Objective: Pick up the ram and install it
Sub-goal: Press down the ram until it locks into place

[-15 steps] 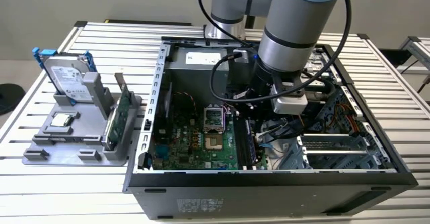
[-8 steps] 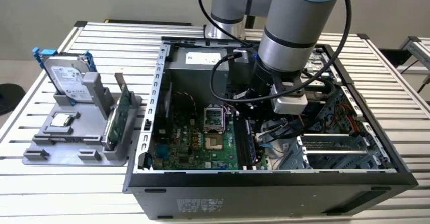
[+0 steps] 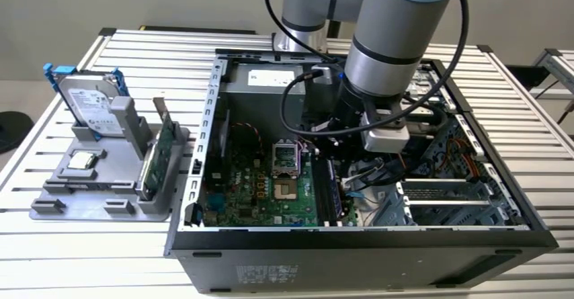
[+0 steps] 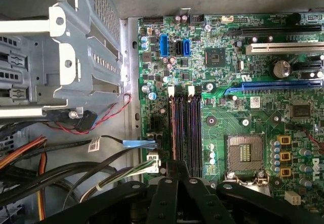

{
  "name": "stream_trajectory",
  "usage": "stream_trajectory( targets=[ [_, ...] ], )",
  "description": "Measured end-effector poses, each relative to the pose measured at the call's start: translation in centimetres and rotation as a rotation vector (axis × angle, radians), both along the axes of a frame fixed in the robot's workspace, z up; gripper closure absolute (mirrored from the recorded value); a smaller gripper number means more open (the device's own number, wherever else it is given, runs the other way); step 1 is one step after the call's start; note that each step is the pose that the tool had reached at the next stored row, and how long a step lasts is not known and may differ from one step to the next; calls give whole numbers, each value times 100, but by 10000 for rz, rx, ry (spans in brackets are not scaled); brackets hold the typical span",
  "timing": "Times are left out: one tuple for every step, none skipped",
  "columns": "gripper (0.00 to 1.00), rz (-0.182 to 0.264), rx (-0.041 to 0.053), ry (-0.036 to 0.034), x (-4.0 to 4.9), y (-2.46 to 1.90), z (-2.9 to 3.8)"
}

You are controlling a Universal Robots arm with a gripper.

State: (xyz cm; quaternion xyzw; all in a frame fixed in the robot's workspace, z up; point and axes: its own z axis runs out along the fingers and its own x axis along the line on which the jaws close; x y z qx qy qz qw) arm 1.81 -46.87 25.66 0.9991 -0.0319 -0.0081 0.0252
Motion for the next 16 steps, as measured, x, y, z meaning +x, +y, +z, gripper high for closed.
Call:
stream_trajectory(
  targets=[
    [100,-40,0,0,0,0,0],
    [100,-67,-2,1,0,0,0],
    [100,-101,-3,1,-2,0,-1],
    [100,-203,-2,1,-3,0,-2],
    [100,-315,-2,1,-4,0,-2],
    [100,-367,-3,0,-5,0,-2],
    [100,-384,-3,0,-5,0,-2],
    [100,-387,-3,1,-6,0,-2],
    [100,-389,-2,1,-7,0,-3],
    [100,-389,-3,1,-7,0,-3],
    [100,-356,-1,1,-7,0,-4],
    [100,-247,-2,1,-7,0,-4],
    [100,-115,-2,1,-8,0,-5],
    [100,36,-2,1,-8,0,-5],
    [100,203,-3,1,-9,0,-5],
    [100,362,-3,1,-10,0,-6]
  ],
)
